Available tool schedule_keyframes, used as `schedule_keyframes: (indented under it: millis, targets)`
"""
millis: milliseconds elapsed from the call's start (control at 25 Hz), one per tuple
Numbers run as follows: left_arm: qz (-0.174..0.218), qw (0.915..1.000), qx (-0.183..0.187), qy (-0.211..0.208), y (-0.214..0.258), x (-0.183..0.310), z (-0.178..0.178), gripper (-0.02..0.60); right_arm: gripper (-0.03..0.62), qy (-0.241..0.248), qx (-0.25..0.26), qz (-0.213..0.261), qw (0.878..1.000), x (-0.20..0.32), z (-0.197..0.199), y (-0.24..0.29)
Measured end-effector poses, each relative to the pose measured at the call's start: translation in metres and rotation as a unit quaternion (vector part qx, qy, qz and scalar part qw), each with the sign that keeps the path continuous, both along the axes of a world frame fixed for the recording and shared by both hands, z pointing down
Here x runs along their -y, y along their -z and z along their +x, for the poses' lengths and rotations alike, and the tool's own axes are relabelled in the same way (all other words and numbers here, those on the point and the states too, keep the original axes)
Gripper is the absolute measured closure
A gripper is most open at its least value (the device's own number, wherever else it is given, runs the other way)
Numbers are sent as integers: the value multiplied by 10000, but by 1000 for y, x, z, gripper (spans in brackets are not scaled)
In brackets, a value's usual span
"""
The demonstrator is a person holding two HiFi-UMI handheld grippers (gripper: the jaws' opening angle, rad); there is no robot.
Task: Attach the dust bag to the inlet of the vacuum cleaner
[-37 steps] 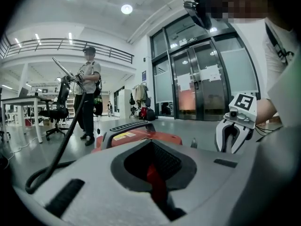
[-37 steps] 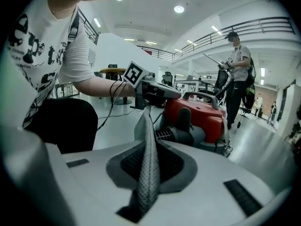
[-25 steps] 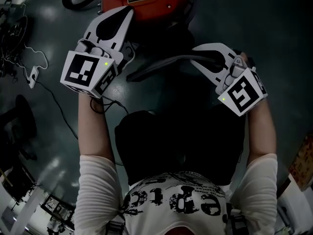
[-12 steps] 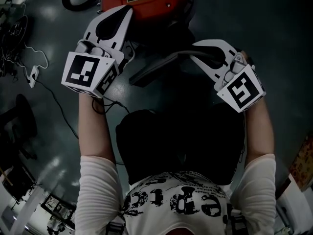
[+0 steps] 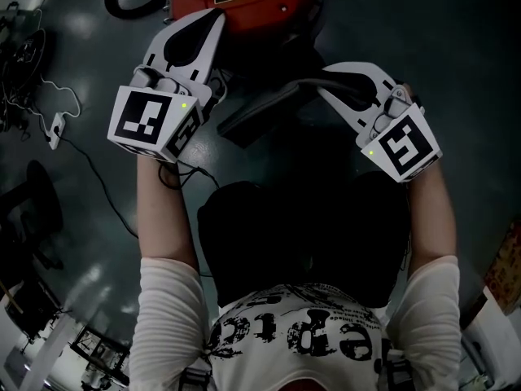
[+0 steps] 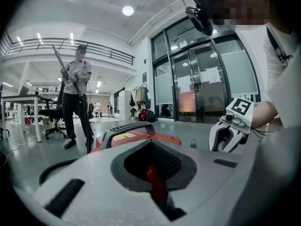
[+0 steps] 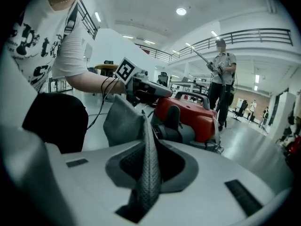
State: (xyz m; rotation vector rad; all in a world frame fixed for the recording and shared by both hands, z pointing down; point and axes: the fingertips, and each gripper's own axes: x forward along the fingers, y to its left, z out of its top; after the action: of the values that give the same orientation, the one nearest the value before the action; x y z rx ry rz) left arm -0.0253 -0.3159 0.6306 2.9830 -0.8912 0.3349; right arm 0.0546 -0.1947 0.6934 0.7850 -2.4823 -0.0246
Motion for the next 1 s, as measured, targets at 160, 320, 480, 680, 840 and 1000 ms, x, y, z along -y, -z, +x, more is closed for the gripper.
schedule_keyframes:
  millis: [160,320,480,680,840,1000]
  targets:
    - [-2,10000,1,90,-1,2,0,577,549,-226,109,-93,9996,0,1,-4]
    - [-122,9998,-46,120,-1,1,-1,577,540,-505,178,8,9986,-2,2,-3]
    - [-217,9995,-22,207,-3,0,-1,577,523,-723,198,-38,9972,-8,5,-1]
    - [382,9977,-242,510,21,-7,-7,577,510,-1027,392,-8,9939,-13,16,22]
    - [612,9913,-775,869,64,-24,-19,577,511,-1632,1108,143,9803,-10,31,64]
    - [662,9858,-1117,1069,85,-42,-31,577,513,-2195,1786,397,9583,-6,45,90]
